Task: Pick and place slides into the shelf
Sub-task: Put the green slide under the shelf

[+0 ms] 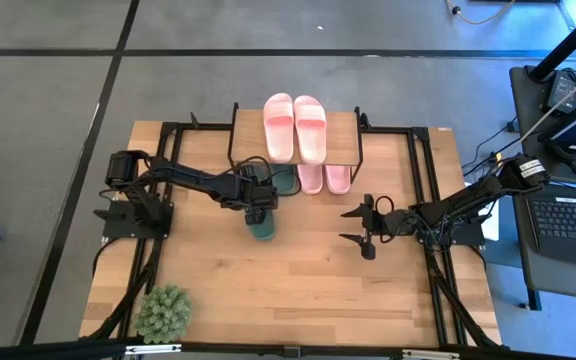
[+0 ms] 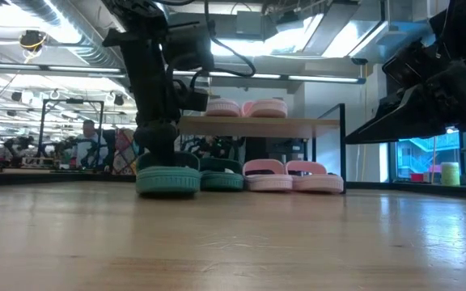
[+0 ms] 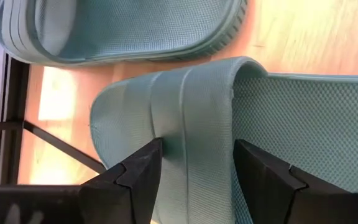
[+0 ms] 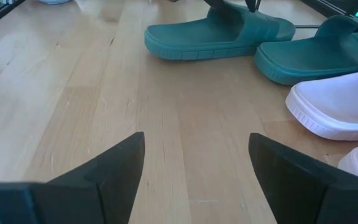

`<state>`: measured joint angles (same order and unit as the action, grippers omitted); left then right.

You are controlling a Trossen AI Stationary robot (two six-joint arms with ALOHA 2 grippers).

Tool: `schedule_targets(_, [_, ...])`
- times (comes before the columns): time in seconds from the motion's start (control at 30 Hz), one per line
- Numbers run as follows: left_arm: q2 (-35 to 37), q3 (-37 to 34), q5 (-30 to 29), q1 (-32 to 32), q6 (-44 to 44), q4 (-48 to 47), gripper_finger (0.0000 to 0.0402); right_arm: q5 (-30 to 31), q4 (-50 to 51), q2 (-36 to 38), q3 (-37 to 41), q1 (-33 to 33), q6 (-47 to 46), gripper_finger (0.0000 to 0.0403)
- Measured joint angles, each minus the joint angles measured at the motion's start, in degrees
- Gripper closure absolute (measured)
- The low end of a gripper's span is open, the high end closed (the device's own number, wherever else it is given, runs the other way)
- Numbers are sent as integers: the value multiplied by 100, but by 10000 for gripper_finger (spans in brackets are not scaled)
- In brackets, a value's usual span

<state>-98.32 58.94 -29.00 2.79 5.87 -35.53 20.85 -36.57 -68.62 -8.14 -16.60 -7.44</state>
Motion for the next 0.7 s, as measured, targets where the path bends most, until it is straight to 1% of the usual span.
schedule_targets(0.17, [-2, 0, -40, -34, 0, -4, 211, 0, 3, 0, 0, 0, -2, 115])
schedule_targets(0.33, [22, 0, -276, -133, 42, -30, 211, 1, 5, 0, 0, -2, -2, 115])
schedule_targets(0.57, [337, 4, -306, -303, 418, -341, 211, 1, 45, 0, 0, -1, -2, 115])
schedule_targets(0.7, [566, 4, -243, -524, 647, -461, 211, 1, 85, 0, 2, -1, -24, 115])
